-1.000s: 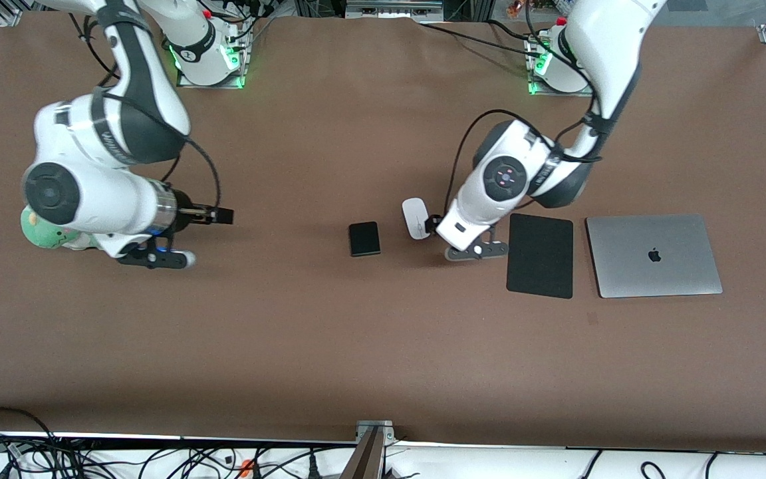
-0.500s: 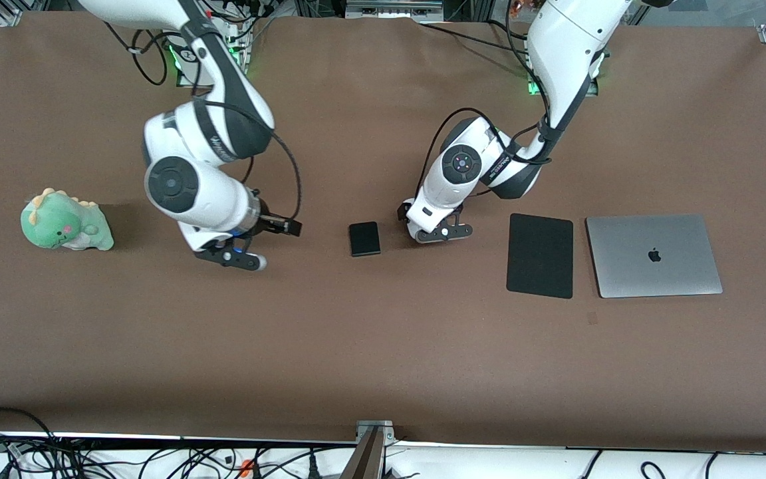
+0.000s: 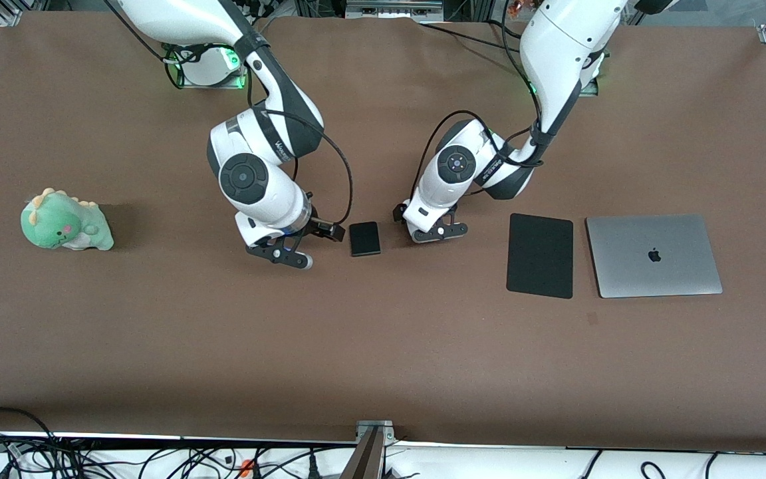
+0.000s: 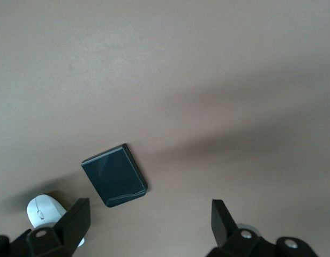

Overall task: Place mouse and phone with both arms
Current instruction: 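Grasp the white mouse with the left gripper while the right gripper grasps the phone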

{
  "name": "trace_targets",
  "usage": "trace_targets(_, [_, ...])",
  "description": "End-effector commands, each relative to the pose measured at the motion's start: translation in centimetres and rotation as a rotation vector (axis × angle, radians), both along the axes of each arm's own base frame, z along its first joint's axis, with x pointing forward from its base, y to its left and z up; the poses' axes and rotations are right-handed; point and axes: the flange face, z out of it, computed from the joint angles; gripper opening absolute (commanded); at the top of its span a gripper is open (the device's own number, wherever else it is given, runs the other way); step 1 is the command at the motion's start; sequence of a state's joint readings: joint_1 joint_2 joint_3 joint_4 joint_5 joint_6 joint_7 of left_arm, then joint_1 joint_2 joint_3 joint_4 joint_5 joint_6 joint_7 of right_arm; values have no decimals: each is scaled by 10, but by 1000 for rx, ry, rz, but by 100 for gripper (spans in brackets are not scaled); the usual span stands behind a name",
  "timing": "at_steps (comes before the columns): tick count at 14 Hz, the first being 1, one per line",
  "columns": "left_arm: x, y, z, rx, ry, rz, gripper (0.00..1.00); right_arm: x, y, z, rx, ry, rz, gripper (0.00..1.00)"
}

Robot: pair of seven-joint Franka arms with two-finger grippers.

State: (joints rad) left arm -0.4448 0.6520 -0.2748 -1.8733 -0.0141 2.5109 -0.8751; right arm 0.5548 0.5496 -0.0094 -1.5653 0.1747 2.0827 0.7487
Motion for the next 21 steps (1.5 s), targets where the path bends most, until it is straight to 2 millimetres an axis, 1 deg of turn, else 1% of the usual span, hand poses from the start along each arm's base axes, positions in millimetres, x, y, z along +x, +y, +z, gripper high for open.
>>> trace_targets(1, [-6,-8,-3,1,-4,11,100,0,5,-7,-14,-27,-1,100])
trace_targets(2, [-6,-7,-8,5,1,12,100,-2,10,-11,-20,-34,12,100])
trace_targets(5, [-5,-8,-8,-4,-11,8,100,-2,10,-14,-26,-37,23,100])
trace_targets(7, [-4,-8,-7,-4,-14,4,54,-2,10,-16,-27,-35,30,100])
trace_targets(8, [-3,-7,-5,-3,-15,3,42,-2,10,-16,-25,-37,53,100])
trace_targets(9, [-1,-5,-2,-1,-16,3,37,-2,9,-16,-22,-43,101,100])
trace_targets(10, [0,-6,6,0,-19,1,36,-1,7,-16,-19,-45,137,100])
trace_targets(11, [1,-2,13,16,-5,1,33,-1,7,-16,-18,-48,161,100])
trace_targets(13, [8,8,36,44,12,-10,33,-1,9,-20,-13,-52,240,100])
trace_targets(15, [29,33,65,64,30,-40,34,-1,9,-22,-12,-55,281,100])
trace_targets(17, [57,71,96,84,66,-85,34,0,8,-26,-34,-66,345,100])
trace_targets(18, [70,95,105,92,98,-119,34,-1,10,-27,-49,-69,357,100])
trace_targets(19, [85,125,112,90,124,-157,34,-7,19,-31,-54,-66,368,100])
trace_targets(20, [99,158,114,76,139,-202,35,-13,29,-34,-54,-66,382,100])
trace_targets(21, [112,195,112,56,145,-242,36,-21,44,-38,-50,-79,403,100])
